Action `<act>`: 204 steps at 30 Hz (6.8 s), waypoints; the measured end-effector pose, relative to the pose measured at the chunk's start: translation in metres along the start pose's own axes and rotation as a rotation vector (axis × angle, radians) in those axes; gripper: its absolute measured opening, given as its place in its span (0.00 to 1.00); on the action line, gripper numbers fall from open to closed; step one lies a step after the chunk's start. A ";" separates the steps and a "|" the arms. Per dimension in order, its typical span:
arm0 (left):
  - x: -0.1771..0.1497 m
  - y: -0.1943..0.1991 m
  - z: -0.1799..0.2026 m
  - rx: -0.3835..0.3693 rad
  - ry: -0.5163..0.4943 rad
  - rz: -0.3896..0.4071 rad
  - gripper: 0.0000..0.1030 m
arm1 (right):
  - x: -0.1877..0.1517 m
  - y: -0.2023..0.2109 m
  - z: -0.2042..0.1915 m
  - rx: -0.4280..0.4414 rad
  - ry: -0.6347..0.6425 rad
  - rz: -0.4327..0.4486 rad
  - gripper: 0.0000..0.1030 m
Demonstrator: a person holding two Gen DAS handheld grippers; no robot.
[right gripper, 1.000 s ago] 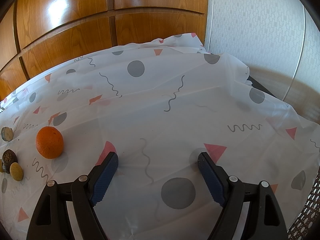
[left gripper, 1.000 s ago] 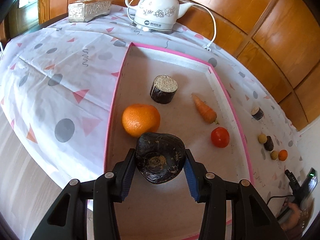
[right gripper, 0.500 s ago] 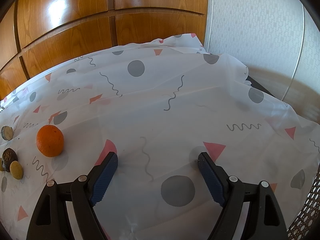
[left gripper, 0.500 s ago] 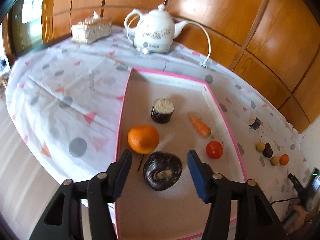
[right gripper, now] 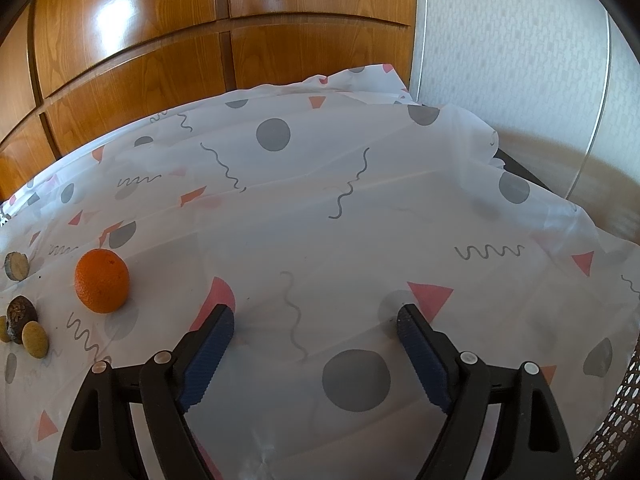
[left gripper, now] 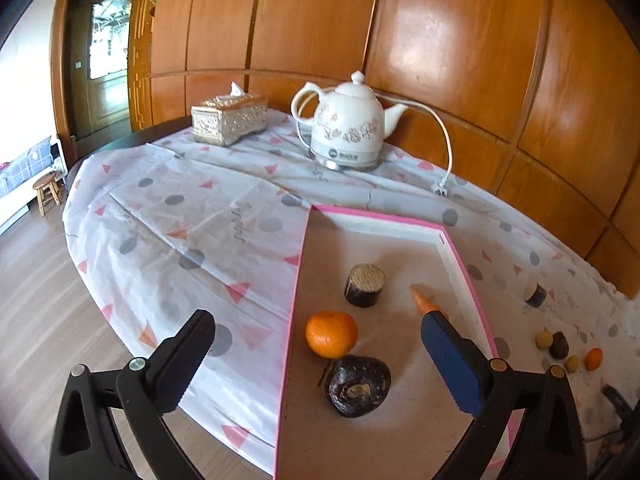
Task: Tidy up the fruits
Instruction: 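Lower the dark root into the pink tray and open the left tool, then grasp the small orange on the cloth with the right tool, then carry the small orange into the pink tray and open the right tool, then move the right tool back toward the yellow fruits beside the tray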
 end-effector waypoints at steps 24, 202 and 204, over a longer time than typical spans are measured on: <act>0.014 0.011 0.026 -0.136 -0.056 0.099 1.00 | -0.002 0.002 -0.003 -0.002 0.003 -0.001 0.84; -0.011 -0.006 -0.023 0.006 0.109 -0.078 1.00 | -0.002 0.011 -0.014 -0.002 0.035 -0.051 0.44; -0.010 -0.006 -0.023 0.009 0.107 -0.079 1.00 | 0.000 0.006 -0.012 -0.007 0.020 -0.047 0.46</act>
Point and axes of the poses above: each gripper's, at about its wrist camera, not at the fingertips, and y roughly against the way its jaws point, z to its right, x to its top, the point moved 8 cm from there along -y, roughly the way its jaws point, and after that the axes turned 10 degrees about -x, right-handed, at the moved point
